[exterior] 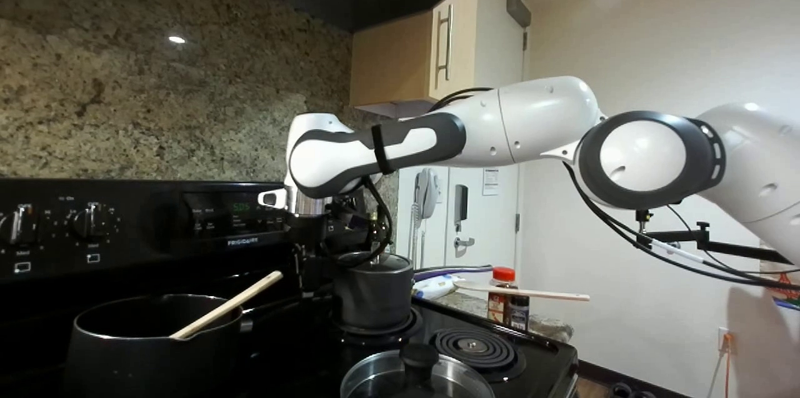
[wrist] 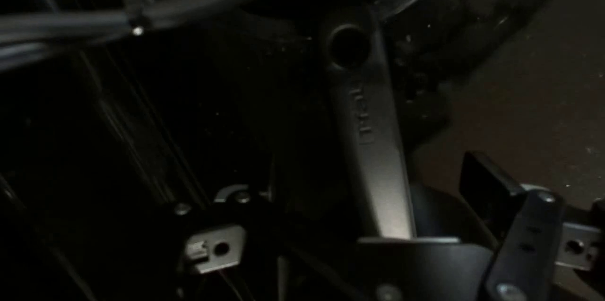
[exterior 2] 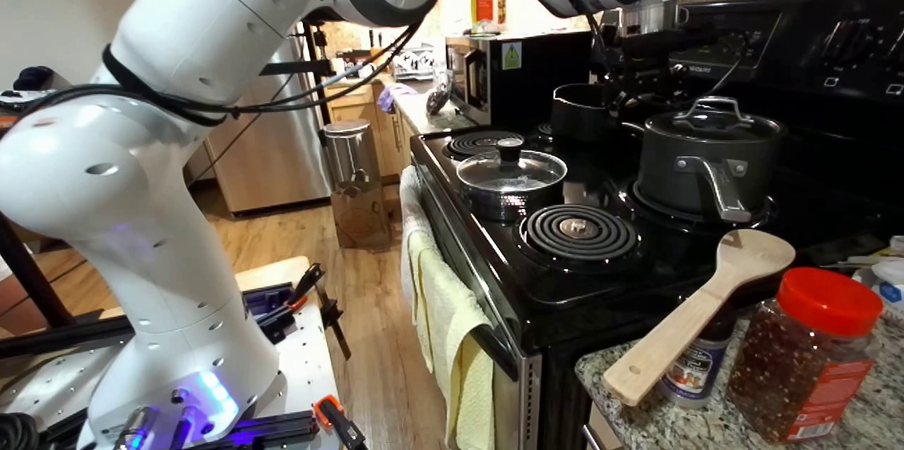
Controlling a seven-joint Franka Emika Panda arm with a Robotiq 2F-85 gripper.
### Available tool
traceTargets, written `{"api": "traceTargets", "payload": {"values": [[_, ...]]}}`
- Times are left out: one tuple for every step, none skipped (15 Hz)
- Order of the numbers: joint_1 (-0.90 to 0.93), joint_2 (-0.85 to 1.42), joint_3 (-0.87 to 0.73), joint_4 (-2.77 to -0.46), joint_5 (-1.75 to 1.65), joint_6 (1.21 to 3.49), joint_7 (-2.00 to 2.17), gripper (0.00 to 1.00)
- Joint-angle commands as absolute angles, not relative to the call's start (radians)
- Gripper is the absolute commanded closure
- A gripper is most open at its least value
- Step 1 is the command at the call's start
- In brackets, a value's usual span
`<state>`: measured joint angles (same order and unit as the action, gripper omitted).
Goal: Move the black pot to the left side of the stove, pick up the jar with the orange lid from the right side of the counter and place it in-between the two pots on the stove, remove the wooden spoon from the black pot on the left and put it on the stove
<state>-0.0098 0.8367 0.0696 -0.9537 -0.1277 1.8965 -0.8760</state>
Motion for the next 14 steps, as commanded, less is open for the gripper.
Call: {"api": "traceTargets", "payload": {"values": [[-0.045,0.878,0.091,-0.889,-0.080,1.865,-0.914,0.00],[-0.047,0.883,0.095,-0.882,-0.075,1.866,-0.926,0.00],[-0.050,0.888,0.100,-0.875,-0.068,1.867,-0.934,0.00],[-0.049,0.895,0.103,-0.868,-0.065,1.865,-0.946,0.00],[-0.047,0.902,0.105,-0.859,-0.061,1.862,-0.958,0.00],[-0.047,0.908,0.116,-0.856,-0.059,1.869,-0.979,0.00],[-0.045,0.916,0.123,-0.850,-0.064,1.869,-1.009,0.12],[-0.042,0.922,0.129,-0.844,-0.072,1.856,-1.044,0.01],[-0.037,0.929,0.130,-0.838,-0.079,1.851,-1.059,0.18],[-0.035,0.932,0.131,-0.836,-0.084,1.849,-1.074,0.31],[-0.033,0.936,0.133,-0.833,-0.086,1.843,-1.092,0.36],[-0.032,0.939,0.132,-0.832,-0.087,1.841,-1.100,0.44],[-0.033,0.941,0.131,-0.830,-0.084,1.838,-1.106,0.50],[-0.034,0.942,0.132,-0.829,-0.080,1.835,-1.111,0.58]]}}
